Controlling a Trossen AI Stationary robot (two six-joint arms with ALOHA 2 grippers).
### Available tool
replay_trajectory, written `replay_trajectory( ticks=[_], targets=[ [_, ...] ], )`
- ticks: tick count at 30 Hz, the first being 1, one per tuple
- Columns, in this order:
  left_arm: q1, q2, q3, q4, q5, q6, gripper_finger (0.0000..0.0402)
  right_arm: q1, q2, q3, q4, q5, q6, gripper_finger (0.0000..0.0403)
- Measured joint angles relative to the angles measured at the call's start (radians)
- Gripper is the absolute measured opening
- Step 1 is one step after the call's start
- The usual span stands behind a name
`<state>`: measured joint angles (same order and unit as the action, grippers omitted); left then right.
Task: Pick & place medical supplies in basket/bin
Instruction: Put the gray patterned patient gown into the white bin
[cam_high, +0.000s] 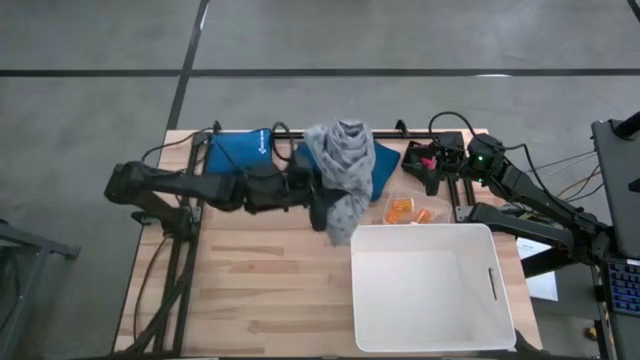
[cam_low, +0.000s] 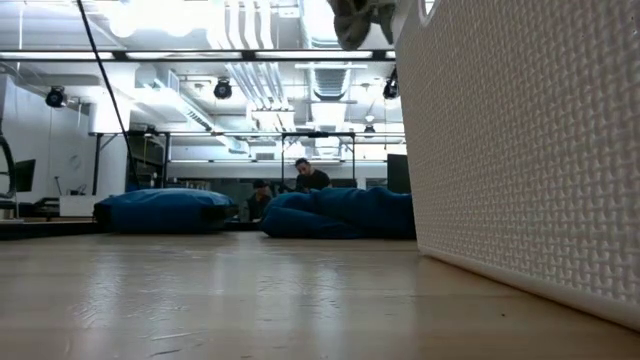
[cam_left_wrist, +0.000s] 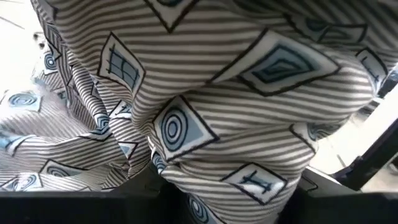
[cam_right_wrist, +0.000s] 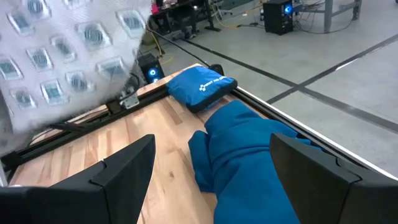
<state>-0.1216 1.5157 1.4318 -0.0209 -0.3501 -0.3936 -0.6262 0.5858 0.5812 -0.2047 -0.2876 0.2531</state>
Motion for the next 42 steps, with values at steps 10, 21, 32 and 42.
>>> replay_trajectory(
  ticks=[10, 21, 32, 42],
  targets=[
    [-0.081, 0.178, 0.158, 0.005, -0.130, -0.079, 0.0166, 0.000, 0.000, 0.000, 0.000, 0.000, 0.000, 0.0311],
    [-0.154, 0.262, 0.264, -0.005, -0.129, -0.110, 0.0166, 0.000, 0.000, 0.000, 0.000, 0.000, 0.000, 0.0311],
    [-0.298, 0.261, 0.266, 0.016, -0.121, -0.149, 0.0166, 0.000, 0.000, 0.000, 0.000, 0.000, 0.000, 0.0311],
    [-0.332, 0.319, 0.266, 0.081, -0.172, -0.362, 0.0166, 0.000, 0.000, 0.000, 0.000, 0.000, 0.000, 0.0311]
  ],
)
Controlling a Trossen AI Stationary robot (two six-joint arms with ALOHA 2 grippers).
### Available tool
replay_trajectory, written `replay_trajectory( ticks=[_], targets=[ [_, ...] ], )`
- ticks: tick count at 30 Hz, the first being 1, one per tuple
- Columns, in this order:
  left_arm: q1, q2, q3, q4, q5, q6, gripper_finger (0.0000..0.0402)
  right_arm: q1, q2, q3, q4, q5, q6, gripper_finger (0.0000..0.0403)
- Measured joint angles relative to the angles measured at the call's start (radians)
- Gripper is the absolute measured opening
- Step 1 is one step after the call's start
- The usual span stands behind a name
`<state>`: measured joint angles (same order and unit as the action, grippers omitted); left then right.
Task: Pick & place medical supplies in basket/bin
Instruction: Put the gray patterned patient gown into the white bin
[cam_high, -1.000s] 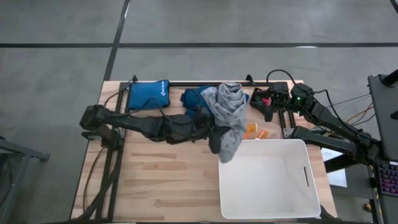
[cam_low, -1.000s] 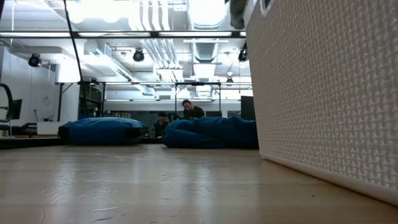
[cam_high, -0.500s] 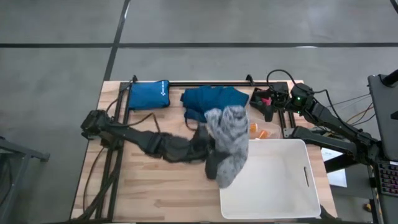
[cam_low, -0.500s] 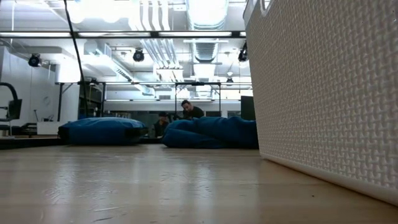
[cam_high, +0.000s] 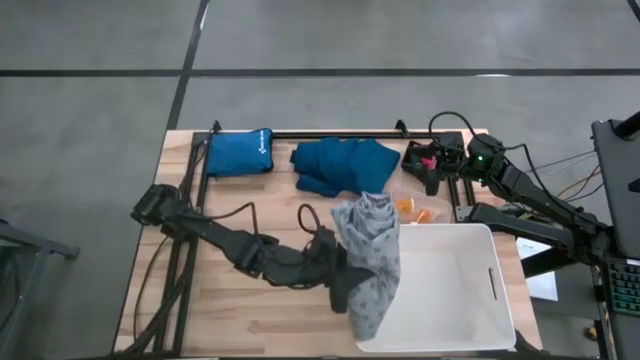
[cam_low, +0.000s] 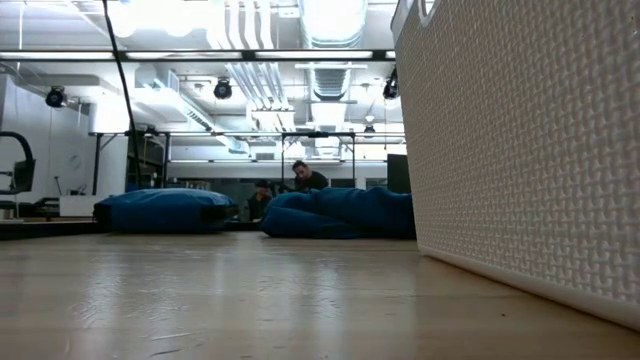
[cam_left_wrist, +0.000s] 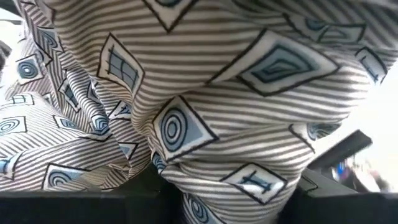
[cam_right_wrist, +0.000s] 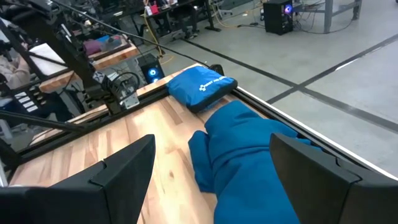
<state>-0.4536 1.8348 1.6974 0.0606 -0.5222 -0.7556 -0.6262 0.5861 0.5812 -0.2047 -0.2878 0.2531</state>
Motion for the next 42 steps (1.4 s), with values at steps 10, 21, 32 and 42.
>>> replay_trajectory(
  ticks=[10, 21, 32, 42],
  targets=[
    [0.020, 0.123, 0.062, 0.096, -0.096, -0.143, 0.0166, 0.000, 0.000, 0.000, 0.000, 0.000, 0.000, 0.0311],
    [0.059, 0.277, 0.253, -0.042, -0.106, -0.334, 0.0166, 0.000, 0.000, 0.000, 0.000, 0.000, 0.000, 0.0311],
    [0.073, 0.315, 0.275, -0.149, -0.068, -0.580, 0.0166, 0.000, 0.000, 0.000, 0.000, 0.000, 0.000, 0.0311],
    [0.078, 0.308, 0.277, -0.289, -0.049, -0.781, 0.0166, 0.000, 0.000, 0.000, 0.000, 0.000, 0.000, 0.0311]
  ],
)
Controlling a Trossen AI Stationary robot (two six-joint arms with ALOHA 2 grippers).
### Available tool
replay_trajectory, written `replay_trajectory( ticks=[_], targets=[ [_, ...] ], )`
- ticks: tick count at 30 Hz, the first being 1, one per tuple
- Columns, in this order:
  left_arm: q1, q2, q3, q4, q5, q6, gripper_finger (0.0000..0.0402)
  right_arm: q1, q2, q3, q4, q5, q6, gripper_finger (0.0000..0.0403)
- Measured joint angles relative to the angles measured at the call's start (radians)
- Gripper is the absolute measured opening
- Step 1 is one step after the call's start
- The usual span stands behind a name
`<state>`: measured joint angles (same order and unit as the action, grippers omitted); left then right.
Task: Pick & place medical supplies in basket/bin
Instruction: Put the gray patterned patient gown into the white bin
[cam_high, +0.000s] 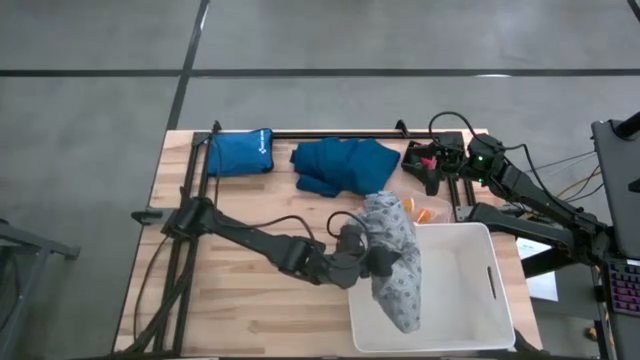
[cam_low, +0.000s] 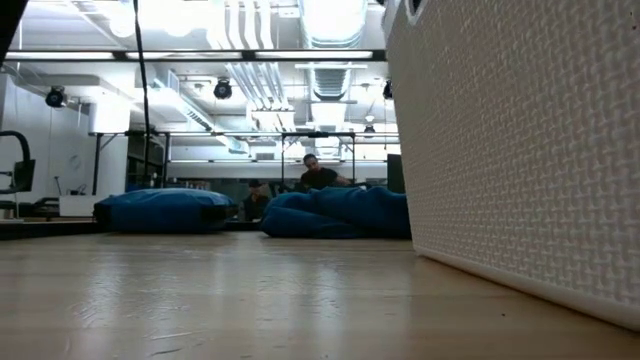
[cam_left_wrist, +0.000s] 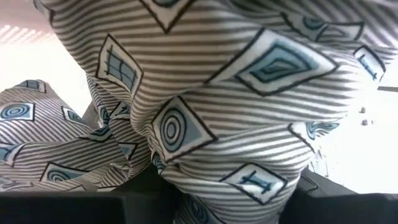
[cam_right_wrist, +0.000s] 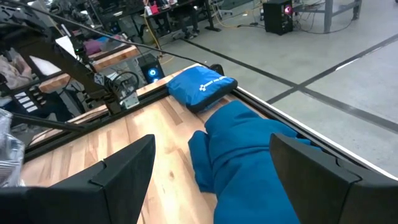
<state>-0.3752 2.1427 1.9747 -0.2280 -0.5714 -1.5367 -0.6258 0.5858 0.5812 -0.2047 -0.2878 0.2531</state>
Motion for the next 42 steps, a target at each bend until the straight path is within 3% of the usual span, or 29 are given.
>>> replay_trajectory(
  ticks=[5, 11, 21, 28, 36, 42],
  targets=[
    [0.000, -0.001, 0.008, -0.040, 0.015, -0.048, 0.0166, 0.000, 0.000, 0.000, 0.000, 0.000, 0.000, 0.0311],
    [0.002, 0.009, 0.072, -0.066, 0.010, 0.085, 0.0166, 0.000, 0.000, 0.000, 0.000, 0.000, 0.000, 0.0311],
    [0.004, 0.009, 0.151, -0.097, -0.001, 0.145, 0.0166, 0.000, 0.000, 0.000, 0.000, 0.000, 0.000, 0.0311],
    [0.004, 0.009, 0.166, -0.166, 0.000, 0.097, 0.0166, 0.000, 0.000, 0.000, 0.000, 0.000, 0.000, 0.0311],
    [0.006, -0.014, 0.167, -0.365, 0.075, -0.034, 0.0166, 0.000, 0.000, 0.000, 0.000, 0.000, 0.000, 0.0311],
    [0.008, -0.017, 0.163, -0.417, 0.116, -0.080, 0.0166, 0.000, 0.000, 0.000, 0.000, 0.000, 0.000, 0.0311]
  ],
)
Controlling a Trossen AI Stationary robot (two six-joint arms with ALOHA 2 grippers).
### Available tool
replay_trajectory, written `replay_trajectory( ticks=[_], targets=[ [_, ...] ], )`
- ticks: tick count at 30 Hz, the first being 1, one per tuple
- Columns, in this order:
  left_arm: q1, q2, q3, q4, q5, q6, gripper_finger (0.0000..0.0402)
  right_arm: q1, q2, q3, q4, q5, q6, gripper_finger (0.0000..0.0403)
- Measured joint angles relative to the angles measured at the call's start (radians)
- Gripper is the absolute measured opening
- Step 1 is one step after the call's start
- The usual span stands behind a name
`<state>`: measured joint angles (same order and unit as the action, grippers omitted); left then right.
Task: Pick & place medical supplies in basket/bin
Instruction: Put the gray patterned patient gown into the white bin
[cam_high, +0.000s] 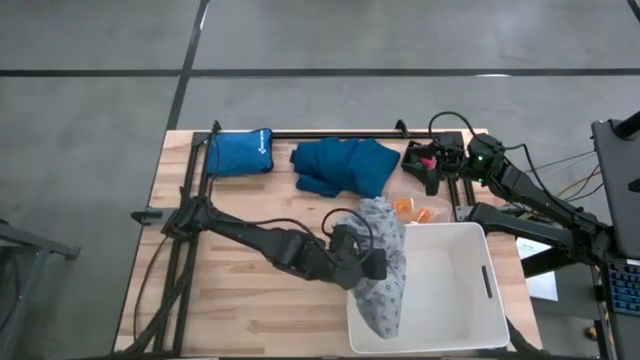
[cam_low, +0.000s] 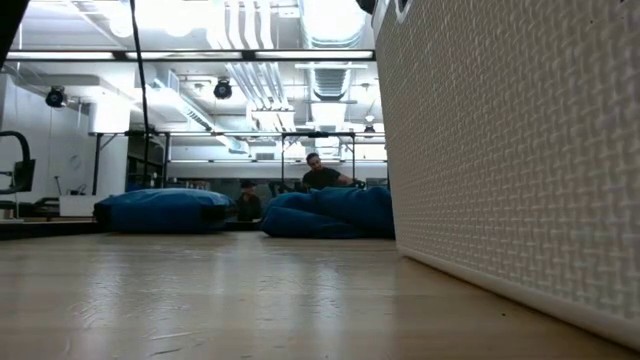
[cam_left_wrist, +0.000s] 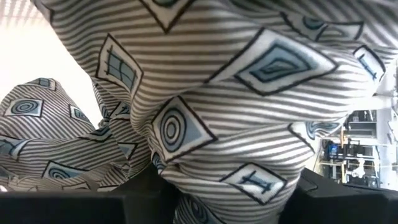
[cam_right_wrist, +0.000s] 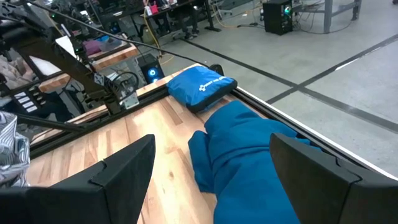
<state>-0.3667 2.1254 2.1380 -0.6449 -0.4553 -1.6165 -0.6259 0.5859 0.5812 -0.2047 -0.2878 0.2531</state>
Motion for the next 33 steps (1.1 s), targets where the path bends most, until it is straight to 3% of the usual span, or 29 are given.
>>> replay_trajectory(
  ticks=[6, 13, 22, 33],
  targets=[
    [0.004, 0.002, -0.004, 0.004, 0.012, 0.002, 0.0166, 0.000, 0.000, 0.000, 0.000, 0.000, 0.000, 0.0311],
    [0.003, 0.033, -0.018, 0.024, 0.132, -0.013, 0.0166, 0.000, 0.000, 0.000, 0.000, 0.000, 0.000, 0.0311],
    [0.003, 0.031, -0.101, 0.051, 0.198, -0.185, 0.0166, 0.000, 0.000, 0.000, 0.000, 0.000, 0.000, 0.0311],
    [0.003, 0.032, -0.118, 0.100, 0.209, -0.164, 0.0182, 0.000, 0.000, 0.000, 0.000, 0.000, 0.000, 0.0311]
  ],
)
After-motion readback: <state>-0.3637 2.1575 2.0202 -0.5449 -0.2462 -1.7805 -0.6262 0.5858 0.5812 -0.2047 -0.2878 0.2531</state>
